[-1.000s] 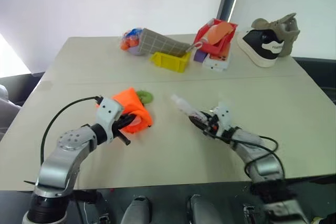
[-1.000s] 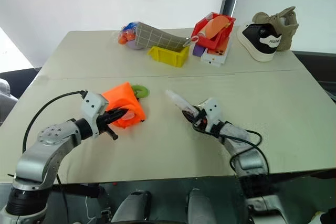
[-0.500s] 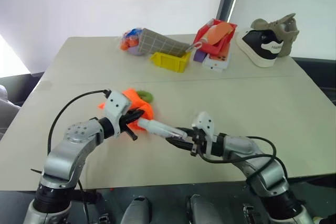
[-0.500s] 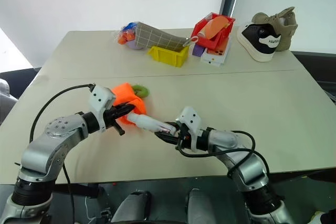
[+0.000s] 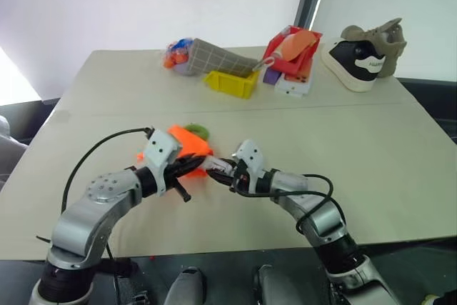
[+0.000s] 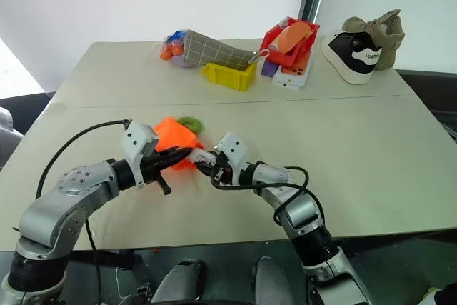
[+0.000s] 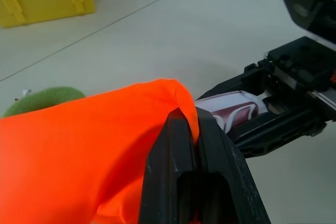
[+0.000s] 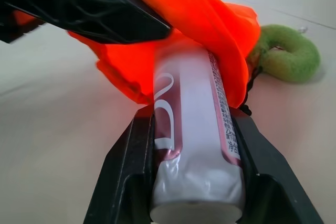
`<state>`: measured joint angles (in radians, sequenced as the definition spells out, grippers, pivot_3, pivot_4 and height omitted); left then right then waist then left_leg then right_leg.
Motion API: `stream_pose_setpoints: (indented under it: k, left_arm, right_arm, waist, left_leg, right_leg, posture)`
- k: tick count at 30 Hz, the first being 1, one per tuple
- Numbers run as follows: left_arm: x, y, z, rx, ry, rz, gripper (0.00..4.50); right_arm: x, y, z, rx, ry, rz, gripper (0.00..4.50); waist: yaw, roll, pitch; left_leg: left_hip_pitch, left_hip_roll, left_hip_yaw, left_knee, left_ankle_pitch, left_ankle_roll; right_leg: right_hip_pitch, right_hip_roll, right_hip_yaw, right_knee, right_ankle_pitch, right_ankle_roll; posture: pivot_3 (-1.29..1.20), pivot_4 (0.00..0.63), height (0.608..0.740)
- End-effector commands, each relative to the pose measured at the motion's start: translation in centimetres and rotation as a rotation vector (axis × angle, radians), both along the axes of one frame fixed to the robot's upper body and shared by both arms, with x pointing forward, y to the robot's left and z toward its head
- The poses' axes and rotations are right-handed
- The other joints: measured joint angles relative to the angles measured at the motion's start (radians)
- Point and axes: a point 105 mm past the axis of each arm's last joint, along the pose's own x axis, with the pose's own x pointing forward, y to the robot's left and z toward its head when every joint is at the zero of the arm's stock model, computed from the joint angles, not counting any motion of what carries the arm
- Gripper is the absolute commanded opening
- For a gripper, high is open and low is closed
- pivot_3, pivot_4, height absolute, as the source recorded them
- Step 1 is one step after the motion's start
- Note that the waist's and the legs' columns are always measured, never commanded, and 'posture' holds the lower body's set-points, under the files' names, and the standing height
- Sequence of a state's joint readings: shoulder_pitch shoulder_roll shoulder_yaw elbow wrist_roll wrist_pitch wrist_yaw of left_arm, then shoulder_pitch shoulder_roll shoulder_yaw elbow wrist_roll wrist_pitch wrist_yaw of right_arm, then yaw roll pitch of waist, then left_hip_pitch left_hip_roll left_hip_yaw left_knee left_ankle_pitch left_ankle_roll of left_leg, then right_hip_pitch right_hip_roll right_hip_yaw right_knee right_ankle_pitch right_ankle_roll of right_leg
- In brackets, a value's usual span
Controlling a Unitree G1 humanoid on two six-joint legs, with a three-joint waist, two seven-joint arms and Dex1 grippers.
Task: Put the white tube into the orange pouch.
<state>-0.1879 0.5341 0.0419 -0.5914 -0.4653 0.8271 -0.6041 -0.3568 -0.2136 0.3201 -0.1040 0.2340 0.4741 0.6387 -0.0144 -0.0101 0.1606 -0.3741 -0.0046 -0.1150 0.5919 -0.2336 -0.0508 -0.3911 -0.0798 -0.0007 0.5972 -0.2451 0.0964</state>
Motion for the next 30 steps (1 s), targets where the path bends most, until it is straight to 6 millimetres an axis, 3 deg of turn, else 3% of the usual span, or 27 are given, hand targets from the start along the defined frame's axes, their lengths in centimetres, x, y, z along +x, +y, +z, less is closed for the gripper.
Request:
stream_pose_setpoints:
  k: [1, 8, 14, 20, 21, 26, 30]
  left_arm:
    - [-1.1, -0.5, 1.0, -0.019, -0.025, -0.055, 0.0]
    - [-2.3, -1.5, 1.0, -0.045, 0.014, -0.141, 0.0]
    - [-2.5, -1.3, 0.8, -0.028, 0.022, -0.133, 0.0]
    - [-2.6, -0.2, 0.2, -0.014, 0.046, -0.098, 0.0]
    - [-2.6, 0.2, 0.0, -0.01, 0.056, -0.089, 0.0]
    - [-3.7, 2.4, -1.3, 0.006, 0.141, -0.069, 0.0]
    - [-4.2, 4.7, -2.4, 0.039, 0.191, -0.017, 0.0]
  right_arm:
    - [0.9, 1.2, 1.9, 0.014, -0.084, -0.01, 1.1]
    - [3.1, 4.5, 2.0, -0.066, -0.097, -0.06, 1.1]
    - [2.6, 5.7, 2.0, -0.087, -0.106, 0.001, 1.1]
    - [1.7, 4.3, 1.6, -0.112, -0.112, 0.045, 4.14]
    - [1.4, 3.9, 1.9, -0.103, -0.118, 0.051, 4.44]
    - [-0.8, 1.7, 3.5, -0.033, -0.148, 0.157, 4.44]
    - [-2.0, -0.5, 3.0, -0.048, -0.111, 0.202, 4.44]
  waist:
    - [-0.003, 0.0, 0.0]
    - [-0.006, 0.0, 0.0]
    - [-0.002, 0.0, 0.0]
    - [-0.006, 0.0, 0.0]
    - [-0.005, 0.0, 0.0]
    - [-0.005, 0.0, 0.0]
    - [-0.005, 0.001, 0.0]
  left_leg:
    - [0.0, 0.0, 0.0, 0.0, 0.0, 0.0]
    - [0.0, 0.0, -0.001, 0.0, 0.0, 0.0]
    - [0.0, 0.0, 0.0, 0.0, 0.0, 0.0]
    - [0.0, 0.0, 0.0, 0.0, 0.0, 0.0]
    - [0.0, 0.0, 0.0, -0.001, 0.0, 0.0]
    - [0.0, 0.0, 0.0, -0.001, 0.0, 0.0]
    - [0.0, 0.0, 0.0, -0.001, 0.0, 0.0]
  right_leg:
    - [0.0, 0.0, 0.0, 0.0, 0.0, 0.0]
    - [-0.002, 0.001, 0.0, 0.002, 0.002, -0.004]
    - [-0.001, 0.001, 0.0, 0.001, 0.002, -0.004]
    - [-0.001, 0.001, 0.0, 0.001, 0.002, -0.004]
    - [-0.001, 0.001, 0.0, 0.001, 0.002, -0.004]
    - [-0.001, 0.0, 0.0, 0.001, 0.0, 0.0]
    - [-0.001, 0.0, 0.0, 0.0, 0.0, 0.0]
  posture:
    - [0.0, 0.15, 0.74]
    - [0.0, 0.15, 0.74]
    - [0.0, 0.15, 0.74]
    - [0.0, 0.15, 0.74]
    - [0.0, 0.15, 0.74]
    - [0.0, 0.15, 0.74]
    - [0.0, 0.15, 0.74]
